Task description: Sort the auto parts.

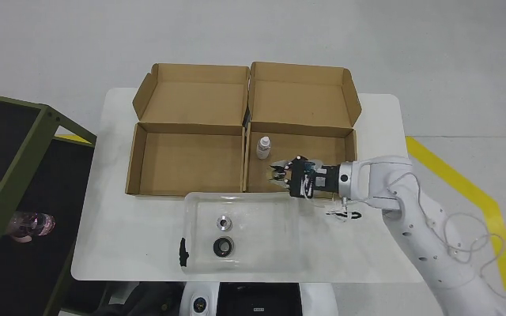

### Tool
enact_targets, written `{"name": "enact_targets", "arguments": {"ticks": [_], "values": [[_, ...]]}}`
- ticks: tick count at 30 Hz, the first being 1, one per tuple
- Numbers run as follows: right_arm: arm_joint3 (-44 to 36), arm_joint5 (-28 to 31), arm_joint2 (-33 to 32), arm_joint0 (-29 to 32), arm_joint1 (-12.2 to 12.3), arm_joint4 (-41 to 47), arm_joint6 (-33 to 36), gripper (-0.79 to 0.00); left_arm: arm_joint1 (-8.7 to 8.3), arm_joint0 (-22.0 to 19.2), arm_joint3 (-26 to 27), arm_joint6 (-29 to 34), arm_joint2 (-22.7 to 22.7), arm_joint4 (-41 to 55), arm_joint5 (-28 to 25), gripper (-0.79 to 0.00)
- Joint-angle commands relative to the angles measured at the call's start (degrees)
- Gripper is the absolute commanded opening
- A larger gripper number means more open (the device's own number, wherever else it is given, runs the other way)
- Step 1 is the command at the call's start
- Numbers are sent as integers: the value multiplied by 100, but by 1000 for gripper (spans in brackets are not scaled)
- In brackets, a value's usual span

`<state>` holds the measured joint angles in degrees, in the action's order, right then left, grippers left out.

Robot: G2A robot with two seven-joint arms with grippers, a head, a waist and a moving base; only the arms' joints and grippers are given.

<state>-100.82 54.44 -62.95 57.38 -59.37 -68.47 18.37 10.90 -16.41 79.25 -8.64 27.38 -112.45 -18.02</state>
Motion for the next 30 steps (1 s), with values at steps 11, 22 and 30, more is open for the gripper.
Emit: {"name": "enact_targets", "arguments": {"ticks": [11,22,30], "values": [[897,-434,406,-748,-112,210,896,-785,0,0,0,0,0,0,0,0],[1485,-850,926,-1140,-245,-243,1353,-785,0,0,0,0,0,0,0,0],[1824,-1076,1224,-1391,-360,-426,1381,-785,0,0,0,0,0,0,0,0]]}}
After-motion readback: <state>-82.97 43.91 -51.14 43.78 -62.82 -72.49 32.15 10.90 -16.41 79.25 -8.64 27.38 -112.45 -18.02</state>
